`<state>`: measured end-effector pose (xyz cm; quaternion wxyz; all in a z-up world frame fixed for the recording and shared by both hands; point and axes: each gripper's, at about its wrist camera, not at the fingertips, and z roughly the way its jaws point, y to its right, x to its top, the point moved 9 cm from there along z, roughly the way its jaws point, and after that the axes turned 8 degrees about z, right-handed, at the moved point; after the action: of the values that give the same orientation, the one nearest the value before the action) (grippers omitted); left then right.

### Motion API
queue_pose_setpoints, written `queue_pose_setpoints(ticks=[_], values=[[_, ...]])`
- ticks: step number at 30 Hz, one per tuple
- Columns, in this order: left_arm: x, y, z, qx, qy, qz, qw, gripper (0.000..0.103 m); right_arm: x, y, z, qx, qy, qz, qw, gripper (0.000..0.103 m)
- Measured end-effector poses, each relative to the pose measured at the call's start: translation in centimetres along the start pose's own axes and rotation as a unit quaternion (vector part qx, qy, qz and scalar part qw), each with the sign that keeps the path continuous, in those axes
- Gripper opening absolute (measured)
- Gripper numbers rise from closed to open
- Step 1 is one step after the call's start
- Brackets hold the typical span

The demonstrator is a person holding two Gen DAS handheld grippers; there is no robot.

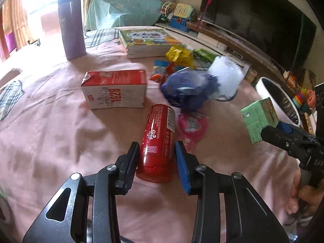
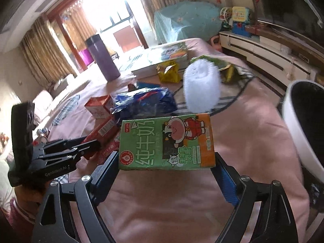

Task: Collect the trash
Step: 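Grasp the red can with the left gripper while the right grasps the green milk carton, then carry both items over the bin and open both grippers to drop them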

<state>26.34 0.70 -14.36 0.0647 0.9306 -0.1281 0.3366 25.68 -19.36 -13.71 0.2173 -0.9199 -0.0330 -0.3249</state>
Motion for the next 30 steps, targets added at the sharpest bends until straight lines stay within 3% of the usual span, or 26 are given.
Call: queue_pose_setpoints(ticks=[10,30], values=[[1.0,6.4,-2.8,-0.032,0.034,0.02,0.9987,0.034,0.2,3.8,-4.8,0.003,0.034,0.039,0.999,0.089],[4.9,18.1,-1.9,-0.092,0.052,0.088,0.9905,0.034,1.6,12.5,-11.1,-0.047,0.089,0.096,0.99,0.089]])
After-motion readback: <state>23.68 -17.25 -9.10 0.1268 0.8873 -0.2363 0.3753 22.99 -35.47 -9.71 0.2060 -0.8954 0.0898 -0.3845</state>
